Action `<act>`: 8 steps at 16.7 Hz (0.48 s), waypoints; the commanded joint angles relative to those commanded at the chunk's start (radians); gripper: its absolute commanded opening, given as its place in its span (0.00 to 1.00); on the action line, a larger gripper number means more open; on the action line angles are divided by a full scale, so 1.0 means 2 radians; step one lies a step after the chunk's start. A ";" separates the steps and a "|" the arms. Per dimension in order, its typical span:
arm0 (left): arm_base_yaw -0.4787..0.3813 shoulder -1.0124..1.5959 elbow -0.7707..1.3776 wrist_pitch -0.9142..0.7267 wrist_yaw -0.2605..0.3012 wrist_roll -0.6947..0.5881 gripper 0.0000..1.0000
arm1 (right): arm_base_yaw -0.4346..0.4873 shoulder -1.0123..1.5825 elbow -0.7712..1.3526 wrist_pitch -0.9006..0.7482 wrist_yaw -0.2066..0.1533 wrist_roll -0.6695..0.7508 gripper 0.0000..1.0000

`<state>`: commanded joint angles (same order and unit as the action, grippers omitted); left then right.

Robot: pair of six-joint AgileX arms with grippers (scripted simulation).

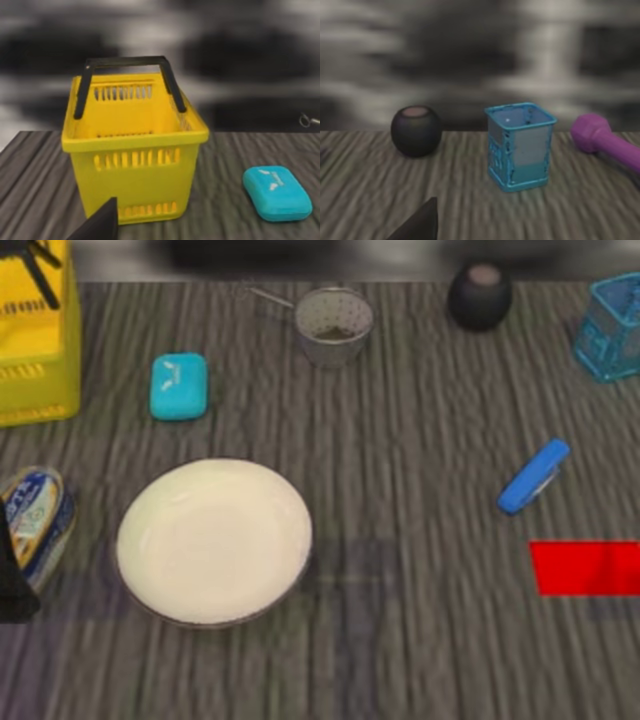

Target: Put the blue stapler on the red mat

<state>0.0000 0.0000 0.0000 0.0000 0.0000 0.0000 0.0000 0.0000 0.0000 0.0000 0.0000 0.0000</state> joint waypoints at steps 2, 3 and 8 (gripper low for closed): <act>0.000 0.000 0.000 0.000 0.000 0.000 1.00 | 0.000 0.000 0.000 0.000 0.000 0.000 1.00; 0.000 0.000 0.000 0.000 0.000 0.000 1.00 | 0.001 0.005 0.005 -0.004 0.000 0.003 1.00; 0.000 0.000 0.000 0.000 0.000 0.000 1.00 | 0.017 0.108 0.109 -0.075 0.000 0.067 1.00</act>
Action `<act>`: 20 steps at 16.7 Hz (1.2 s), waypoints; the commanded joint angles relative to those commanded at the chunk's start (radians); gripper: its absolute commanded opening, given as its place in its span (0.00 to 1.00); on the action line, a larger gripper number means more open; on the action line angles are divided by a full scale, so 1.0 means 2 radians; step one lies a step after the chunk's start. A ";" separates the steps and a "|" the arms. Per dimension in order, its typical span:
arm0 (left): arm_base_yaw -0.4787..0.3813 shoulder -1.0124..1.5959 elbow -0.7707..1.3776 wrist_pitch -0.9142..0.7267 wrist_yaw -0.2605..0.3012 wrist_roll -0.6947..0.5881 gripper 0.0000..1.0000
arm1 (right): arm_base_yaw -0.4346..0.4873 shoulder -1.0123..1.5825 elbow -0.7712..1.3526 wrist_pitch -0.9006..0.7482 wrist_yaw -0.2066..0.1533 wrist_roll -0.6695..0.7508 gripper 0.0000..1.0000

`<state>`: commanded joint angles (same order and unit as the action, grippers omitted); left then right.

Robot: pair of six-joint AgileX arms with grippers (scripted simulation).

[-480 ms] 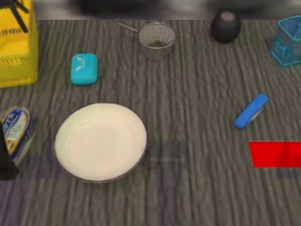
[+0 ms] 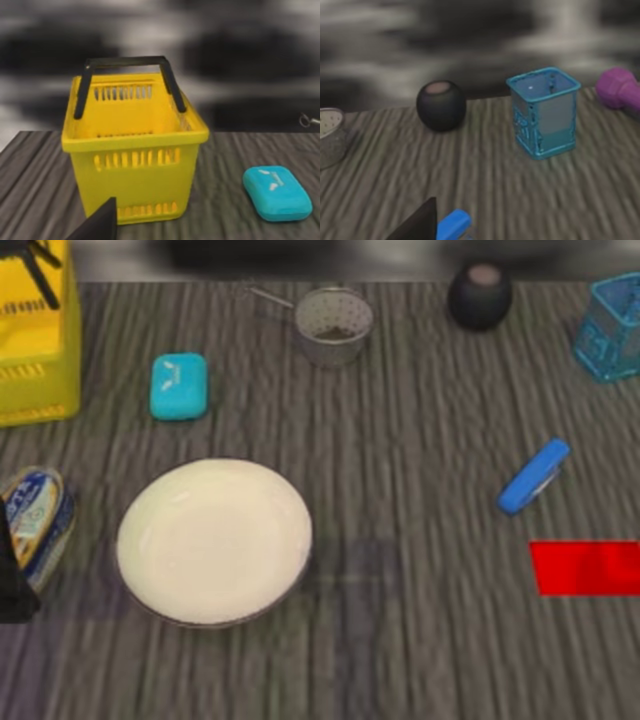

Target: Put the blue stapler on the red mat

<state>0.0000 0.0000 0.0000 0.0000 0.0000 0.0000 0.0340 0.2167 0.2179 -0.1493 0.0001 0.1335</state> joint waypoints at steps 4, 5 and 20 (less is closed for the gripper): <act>0.000 0.000 0.000 0.000 0.000 0.000 1.00 | 0.021 0.177 0.160 -0.105 0.003 0.088 1.00; 0.000 0.000 0.000 0.000 0.000 0.000 1.00 | 0.026 0.233 0.204 -0.136 0.003 0.113 1.00; 0.000 0.000 0.000 0.000 0.000 0.000 1.00 | 0.111 0.934 0.781 -0.528 0.006 0.434 1.00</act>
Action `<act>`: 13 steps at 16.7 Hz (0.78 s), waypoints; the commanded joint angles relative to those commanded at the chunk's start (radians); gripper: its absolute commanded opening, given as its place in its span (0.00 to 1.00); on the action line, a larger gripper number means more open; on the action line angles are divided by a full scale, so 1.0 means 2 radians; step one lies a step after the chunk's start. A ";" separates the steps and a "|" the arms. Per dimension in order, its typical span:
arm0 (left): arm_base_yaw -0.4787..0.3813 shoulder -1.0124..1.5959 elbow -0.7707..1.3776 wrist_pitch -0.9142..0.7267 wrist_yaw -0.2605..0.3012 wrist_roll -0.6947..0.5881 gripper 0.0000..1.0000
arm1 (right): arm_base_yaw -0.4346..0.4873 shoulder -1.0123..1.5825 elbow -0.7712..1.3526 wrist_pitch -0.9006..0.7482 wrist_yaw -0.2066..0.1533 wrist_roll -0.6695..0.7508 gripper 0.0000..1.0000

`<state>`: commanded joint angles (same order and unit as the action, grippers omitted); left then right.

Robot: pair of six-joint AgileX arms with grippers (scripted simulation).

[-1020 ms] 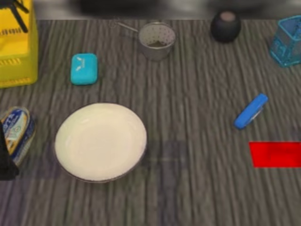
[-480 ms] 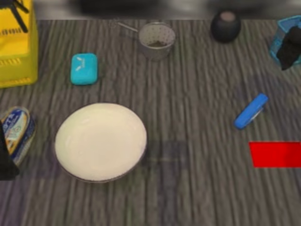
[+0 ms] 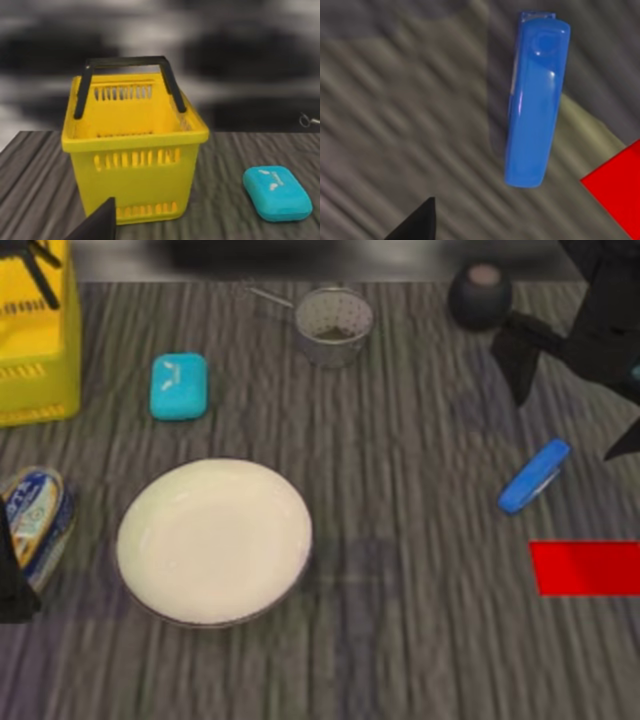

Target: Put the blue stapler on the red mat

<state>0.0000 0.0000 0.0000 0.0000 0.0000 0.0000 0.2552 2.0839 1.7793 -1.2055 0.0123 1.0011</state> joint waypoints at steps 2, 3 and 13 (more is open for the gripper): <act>0.000 0.000 0.000 0.000 0.000 0.000 1.00 | 0.005 0.034 0.035 -0.018 0.000 0.018 1.00; 0.000 0.000 0.000 0.000 0.000 0.000 1.00 | 0.006 0.045 0.045 -0.023 0.000 0.023 1.00; 0.000 0.000 0.000 0.000 0.000 0.000 1.00 | 0.005 0.059 0.019 0.012 0.000 0.023 1.00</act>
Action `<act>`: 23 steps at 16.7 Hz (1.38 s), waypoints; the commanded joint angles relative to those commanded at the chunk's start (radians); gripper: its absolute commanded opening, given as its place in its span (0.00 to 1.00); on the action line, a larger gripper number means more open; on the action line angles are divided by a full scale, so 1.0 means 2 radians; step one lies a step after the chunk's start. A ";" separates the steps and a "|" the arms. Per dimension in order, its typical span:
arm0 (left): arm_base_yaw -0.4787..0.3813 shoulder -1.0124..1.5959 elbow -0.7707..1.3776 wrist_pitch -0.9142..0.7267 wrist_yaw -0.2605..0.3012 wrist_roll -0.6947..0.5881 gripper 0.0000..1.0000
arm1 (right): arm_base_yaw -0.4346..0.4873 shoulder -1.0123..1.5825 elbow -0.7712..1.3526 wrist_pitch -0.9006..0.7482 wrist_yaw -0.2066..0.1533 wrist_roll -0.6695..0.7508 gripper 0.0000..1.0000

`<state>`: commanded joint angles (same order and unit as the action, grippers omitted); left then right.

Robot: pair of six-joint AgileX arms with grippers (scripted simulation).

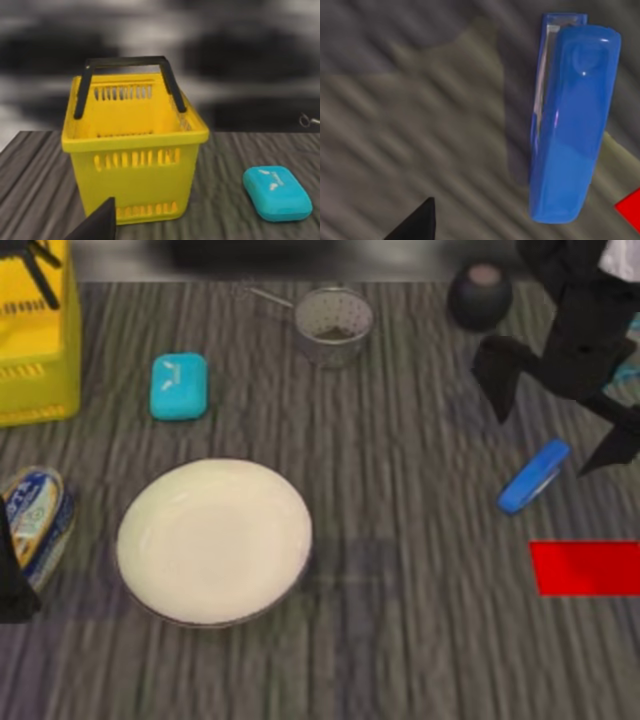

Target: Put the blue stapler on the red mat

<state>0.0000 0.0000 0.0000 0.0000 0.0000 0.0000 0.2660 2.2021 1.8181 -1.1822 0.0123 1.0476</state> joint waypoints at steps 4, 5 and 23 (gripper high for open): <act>0.000 0.000 0.000 0.000 0.000 0.000 1.00 | 0.001 0.027 -0.060 0.094 0.000 0.001 1.00; 0.000 0.000 0.000 0.000 0.000 0.000 1.00 | 0.001 0.032 -0.073 0.112 0.000 0.002 1.00; 0.000 0.000 0.000 0.000 0.000 0.000 1.00 | 0.001 0.041 -0.090 0.133 0.000 0.002 0.10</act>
<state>0.0000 0.0000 0.0000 0.0000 0.0000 0.0000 0.2687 2.2839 1.6374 -0.9159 0.0131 1.0523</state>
